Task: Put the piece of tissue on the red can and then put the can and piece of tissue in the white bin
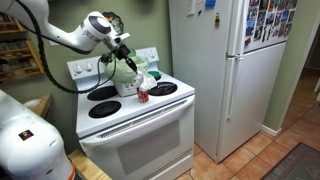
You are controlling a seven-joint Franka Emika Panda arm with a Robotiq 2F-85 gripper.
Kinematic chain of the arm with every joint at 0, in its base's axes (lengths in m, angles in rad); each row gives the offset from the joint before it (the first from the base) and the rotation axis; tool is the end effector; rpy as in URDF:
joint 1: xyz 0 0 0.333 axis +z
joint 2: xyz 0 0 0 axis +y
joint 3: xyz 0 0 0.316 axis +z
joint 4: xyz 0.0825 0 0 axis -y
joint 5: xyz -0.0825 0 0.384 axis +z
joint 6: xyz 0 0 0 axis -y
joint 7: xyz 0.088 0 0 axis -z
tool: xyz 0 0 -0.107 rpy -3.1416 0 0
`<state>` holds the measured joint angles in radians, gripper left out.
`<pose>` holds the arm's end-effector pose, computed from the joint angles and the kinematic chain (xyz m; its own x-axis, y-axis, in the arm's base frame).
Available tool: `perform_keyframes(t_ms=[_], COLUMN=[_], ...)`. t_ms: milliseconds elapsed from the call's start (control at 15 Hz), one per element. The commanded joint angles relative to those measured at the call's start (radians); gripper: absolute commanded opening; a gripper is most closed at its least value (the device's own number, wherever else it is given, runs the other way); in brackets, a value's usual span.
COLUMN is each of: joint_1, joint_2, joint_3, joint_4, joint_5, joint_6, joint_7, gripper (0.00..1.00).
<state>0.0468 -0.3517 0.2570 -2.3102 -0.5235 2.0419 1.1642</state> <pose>0.4414 0.1168 0.4938 0.7294 -0.4775 0.4899 -0.6318 -0.7449 0.2145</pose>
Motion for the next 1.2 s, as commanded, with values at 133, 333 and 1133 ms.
perform_keyframes(t_ms=[133, 333, 1133], joint_1=[0.008, 0.015, 0.006], joint_2=[0.067, 0.091, 0.157], joint_3=[-0.063, -0.071, -0.08], joint_4=[0.055, 0.076, 0.057], joint_5=[0.189, 0.301, 0.334], joint_6=[0.097, 0.077, 0.233], joint_7=[-0.046, -0.094, -0.128], gripper=[0.0, 0.0, 0.0])
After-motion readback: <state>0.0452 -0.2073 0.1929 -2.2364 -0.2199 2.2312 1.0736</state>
